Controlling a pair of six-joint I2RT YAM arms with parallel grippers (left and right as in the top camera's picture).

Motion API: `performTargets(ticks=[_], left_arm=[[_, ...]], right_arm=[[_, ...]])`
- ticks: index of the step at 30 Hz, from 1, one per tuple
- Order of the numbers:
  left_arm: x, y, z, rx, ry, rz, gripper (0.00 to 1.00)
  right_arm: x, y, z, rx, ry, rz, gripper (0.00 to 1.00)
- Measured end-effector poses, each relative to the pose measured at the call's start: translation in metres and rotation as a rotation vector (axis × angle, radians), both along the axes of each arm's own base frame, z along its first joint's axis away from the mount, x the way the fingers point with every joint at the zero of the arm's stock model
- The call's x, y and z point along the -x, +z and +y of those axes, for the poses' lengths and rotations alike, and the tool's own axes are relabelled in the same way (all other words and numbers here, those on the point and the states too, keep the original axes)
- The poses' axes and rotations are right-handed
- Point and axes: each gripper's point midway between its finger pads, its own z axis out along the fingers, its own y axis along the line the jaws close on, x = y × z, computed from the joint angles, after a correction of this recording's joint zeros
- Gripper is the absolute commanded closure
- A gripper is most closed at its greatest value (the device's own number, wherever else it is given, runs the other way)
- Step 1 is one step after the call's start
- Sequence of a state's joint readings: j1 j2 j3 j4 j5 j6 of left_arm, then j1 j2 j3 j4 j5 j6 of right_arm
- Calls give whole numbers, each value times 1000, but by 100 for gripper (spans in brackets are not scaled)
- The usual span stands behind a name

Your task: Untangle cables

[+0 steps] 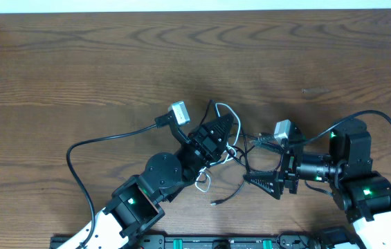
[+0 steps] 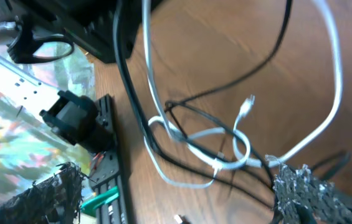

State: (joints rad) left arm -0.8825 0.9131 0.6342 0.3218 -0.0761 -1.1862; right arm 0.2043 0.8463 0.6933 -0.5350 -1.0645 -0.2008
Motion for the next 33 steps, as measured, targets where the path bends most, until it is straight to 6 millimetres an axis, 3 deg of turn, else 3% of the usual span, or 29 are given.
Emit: performTargets(ticks=[5, 11, 13, 17, 21, 28, 29, 32, 33], left_arm=[[7, 1, -7, 29, -28, 21, 93], [10, -2, -16, 37, -48, 37, 93], [11, -3, -19, 43, -54, 38, 93], [11, -4, -23, 50, -60, 47, 93], [9, -8, -24, 44, -55, 55, 93], [1, -9, -16, 32, 7, 46, 92], [-1, -9, -15, 26, 17, 38, 83], [-5, -9, -10, -6, 51, 10, 41], [-6, -10, -8, -25, 61, -2, 22]], right_arm=[[-7, 7, 8, -20, 18, -50, 4], [-15, 1, 25, -33, 62, -17, 5], [-15, -3, 32, -34, 86, -4, 9], [-12, -7, 50, -41, 150, -9, 34], [-8, -11, 59, -44, 187, 7, 98], [-6, -11, 60, -51, 198, 26, 99], [-6, -11, 60, -51, 196, 28, 99], [-7, -11, 60, -50, 190, 34, 99], [-9, -11, 59, -49, 181, 35, 99]])
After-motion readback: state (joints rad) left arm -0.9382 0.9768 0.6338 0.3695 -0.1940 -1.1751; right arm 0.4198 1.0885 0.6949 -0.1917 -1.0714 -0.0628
